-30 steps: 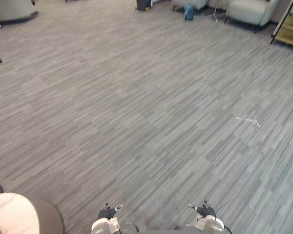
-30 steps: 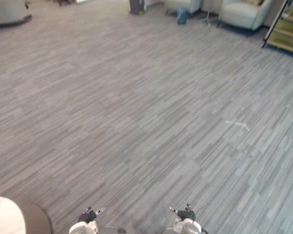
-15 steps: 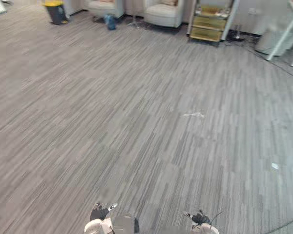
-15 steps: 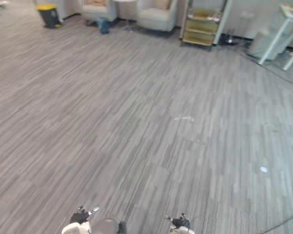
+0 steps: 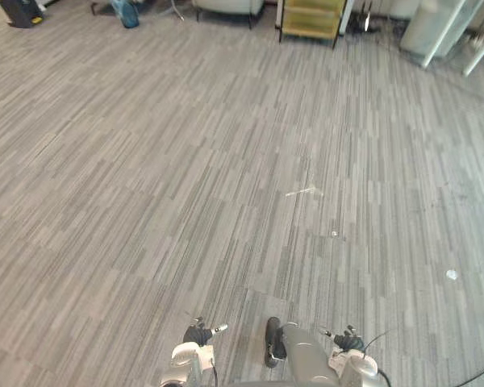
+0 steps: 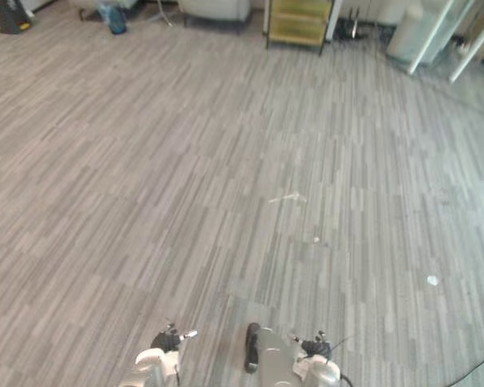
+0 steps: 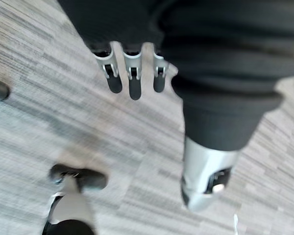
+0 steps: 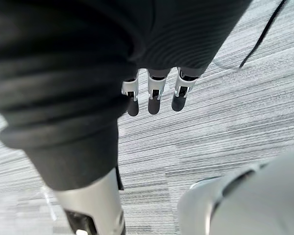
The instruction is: Pick up cushions and gather them together orderly.
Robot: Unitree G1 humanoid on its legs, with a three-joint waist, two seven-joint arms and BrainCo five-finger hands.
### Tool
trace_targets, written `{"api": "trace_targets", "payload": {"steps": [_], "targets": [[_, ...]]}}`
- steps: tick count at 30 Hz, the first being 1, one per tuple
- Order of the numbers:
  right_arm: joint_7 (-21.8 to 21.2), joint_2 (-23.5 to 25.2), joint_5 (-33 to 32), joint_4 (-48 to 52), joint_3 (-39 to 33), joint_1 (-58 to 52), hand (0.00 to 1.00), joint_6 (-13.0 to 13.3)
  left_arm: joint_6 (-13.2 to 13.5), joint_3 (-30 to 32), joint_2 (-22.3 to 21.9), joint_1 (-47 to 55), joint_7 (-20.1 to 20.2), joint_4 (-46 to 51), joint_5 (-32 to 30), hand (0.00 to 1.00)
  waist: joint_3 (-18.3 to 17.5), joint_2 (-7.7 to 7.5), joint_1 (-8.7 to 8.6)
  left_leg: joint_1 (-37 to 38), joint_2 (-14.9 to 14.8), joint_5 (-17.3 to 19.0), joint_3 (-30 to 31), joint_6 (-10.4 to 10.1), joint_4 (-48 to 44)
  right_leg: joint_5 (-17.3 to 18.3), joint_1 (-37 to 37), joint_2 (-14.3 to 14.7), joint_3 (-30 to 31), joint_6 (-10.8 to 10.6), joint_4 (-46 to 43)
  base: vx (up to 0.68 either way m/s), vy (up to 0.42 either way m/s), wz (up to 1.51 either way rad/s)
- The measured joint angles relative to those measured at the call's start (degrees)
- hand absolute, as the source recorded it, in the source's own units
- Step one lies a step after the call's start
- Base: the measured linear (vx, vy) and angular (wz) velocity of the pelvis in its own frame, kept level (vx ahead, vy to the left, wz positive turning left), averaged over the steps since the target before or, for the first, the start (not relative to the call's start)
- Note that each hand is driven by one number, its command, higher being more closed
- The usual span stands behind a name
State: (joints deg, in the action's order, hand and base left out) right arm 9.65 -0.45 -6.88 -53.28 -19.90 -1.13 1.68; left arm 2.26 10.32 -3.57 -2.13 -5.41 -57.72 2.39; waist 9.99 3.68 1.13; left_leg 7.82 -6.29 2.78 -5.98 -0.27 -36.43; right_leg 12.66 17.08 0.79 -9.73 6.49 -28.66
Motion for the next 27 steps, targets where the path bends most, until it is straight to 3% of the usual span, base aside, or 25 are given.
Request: {"api": "trace_targets", "payload": {"steps": [1,3,4,6,7,9,10,12,13,15,16,17,19,20,22,25,27], "targets": [[0.04,0.0,-0.59,0.09,0.64,-0.13,0.0,0.02,-0.02,0.2,0.24,0.29,0.11,0.86,-0.04,0.0,0.74,0.44,0.15,-6.35,-2.1,-2.12,1.73,0.22,-15.98,0.44,-6.42,1.23,-0.14,0.47,4.0,0.56,-0.153,0.12],[0.09,0.66,-1.53,-0.2,3.17,-0.15,0.0,0.21,0.01,0.43,0.04,0.87,0.1,1.87,-0.13,0.0,1.41,-0.37,1.26,-13.9,-3.96,0.88,0.68,-0.93,-29.13,0.61,-14.22,2.29,1.16,0.76,8.67,0.5,-0.106,-0.32],[0.19,1.58,-2.32,-0.22,4.77,-0.2,0.0,0.6,0.21,0.01,0.27,0.97,0.06,3.79,-0.13,0.0,1.55,-1.11,2.3,-18.77,-4.07,3.46,-0.84,-0.98,-30.39,0.73,-18.71,2.19,2.6,0.86,12.11,0.46,-0.086,-0.46],[0.39,2.73,-2.82,-0.04,5.54,-0.18,0.0,0.59,0.68,-0.87,0.31,1.12,-0.02,5.1,-0.04,0.0,1.42,-1.52,2.57,-24.63,-4.21,6.71,-3.64,-0.69,-24.44,1.1,-23.4,1.91,4.27,0.34,17.04,0.49,-0.028,-0.52],[0.54,3.47,-2.57,0.17,5.67,-0.23,0.0,0.56,0.77,-1.02,0.04,1.19,-0.04,5.37,0.0,0.0,1.44,-1.2,2.54,-26.57,-4.04,8.77,-6.46,-0.67,-15.18,1.83,-25.51,1.31,5.84,-0.48,17.87,0.52,0.025,-0.7],[0.72,3.34,-2.58,0.69,7.04,-0.83,0.0,0.56,1.03,-1.05,0.03,1.1,-0.08,5.42,0.03,0.0,1.54,-1.13,2.82,-28.94,-2.4,9.42,-8.23,-0.44,-7.04,3.81,-28.23,0.16,8.06,-1.09,18.53,0.46,0.094,-0.65],[1.33,3.3,-2.12,0.69,7.13,-1.2,0.0,0.89,1.66,-1.05,-0.05,1.24,-0.3,5.53,0.12,0.0,1.2,-1.53,3.13,-29.3,-0.28,8.01,-8.43,-1.3,3.76,6.01,-30.07,-1.17,9.63,-1.96,19.16,0.5,0.141,-0.61],[1.99,3.19,-1.55,0.53,6.95,-2.02,0.0,1.01,2.31,-1.21,0.18,2.4,-0.7,5.83,0.34,0.0,0.5,-1.58,3.54,-28.93,0.77,7.23,-7.85,-2.09,13.17,8.81,-32.06,-1.67,11.47,-2.3,20.17,0.54,0.21,-0.74],[2.29,3.96,-0.27,0.38,7.07,-2.75,0.0,0.24,2.24,-0.69,0.78,2.89,-0.73,7.14,0.91,0.0,-1.21,-4.04,4.35,-29.37,3.05,2.53,-8.11,0.91,11.67,11.08,-33.31,-4.35,12.87,-4.12,19.39,0.66,0.259,-0.62],[2.26,4.16,0.36,0.08,7.15,-4.66,0.0,-0.06,2.09,0.66,0.75,3.12,-1.01,7.43,1.21,0.0,-3.2,-6.9,4.12,-28.02,4.96,2.94,-9.96,2.73,11.5,10.94,-31.11,-6.77,13.98,-5.72,12.63,0.67,0.185,-0.37],[2.2,4.43,1.49,0.22,7.22,-4.54,0.0,-0.06,1.93,1.1,0.92,3.12,-1.0,7.26,1.31,0.0,-3.1,-8.07,4.46,-24.92,6.19,4.28,-10.95,2.85,12.32,8.62,-27.18,-7.82,15.07,-9.32,1.33,0.85,0.258,-0.23],[2.06,4.14,2.49,0.49,7.42,-4.86,0.0,-0.07,1.86,0.95,1.28,2.4,-0.94,6.22,1.64,0.0,-2.87,-8.99,3.82,-21.2,7.4,6.36,-10.63,3.24,13.77,3.46,-21.28,-7.77,16.41,-12.42,-14.02,0.81,0.276,-0.08],[1.71,3.77,2.49,1.09,6.93,-4.76,0.0,0.14,0.77,0.95,0.7,1.31,-1.05,4.4,1.91,0.0,-1.97,-8.82,3.49,-14.2,8.67,8.8,-10.08,3.42,16.09,2.49,-13.96,-7.61,16.0,-13.0,-30.35,0.66,0.199,0.03],[1.57,3.19,2.49,2.38,6.96,-4.9,0.0,0.34,0.62,0.39,0.12,1.05,-1.2,3.76,2.29,0.0,-1.2,-7.61,2.95,-9.06,8.93,9.78,-9.68,3.33,19.1,3.16,-9.89,-7.66,13.4,-12.0,-34.24,0.55,0.131,-0.01],[1.52,2.85,2.48,3.94,6.95,-4.93,0.0,0.65,0.6,-1.35,-0.07,0.9,-1.68,3.18,2.42,0.0,-1.15,-6.99,1.81,-3.43,8.91,10.48,-9.05,3.16,23.31,4.7,-3.4,-7.76,8.94,-11.16,-32.92,0.53,0.08,0.11],[1.48,2.41,2.47,4.65,6.42,-4.6,0.0,0.59,0.58,-2.68,0.0,0.32,-2.0,2.29,2.8,0.0,-0.51,-6.83,1.41,3.71,8.75,10.77,-8.57,2.98,29.27,5.79,4.86,-6.56,3.9,-8.62,-18.98,0.5,-0.002,0.15],[1.41,2.07,2.19,4.49,5.23,-4.48,0.0,0.57,0.65,-3.82,0.08,0.03,-1.96,1.99,2.79,0.0,-0.3,-6.09,-0.26,6.23,7.71,12.92,-6.51,1.91,30.98,-0.27,6.0,-4.09,4.35,-7.52,-0.5,0.61,-0.127,0.69]]}}
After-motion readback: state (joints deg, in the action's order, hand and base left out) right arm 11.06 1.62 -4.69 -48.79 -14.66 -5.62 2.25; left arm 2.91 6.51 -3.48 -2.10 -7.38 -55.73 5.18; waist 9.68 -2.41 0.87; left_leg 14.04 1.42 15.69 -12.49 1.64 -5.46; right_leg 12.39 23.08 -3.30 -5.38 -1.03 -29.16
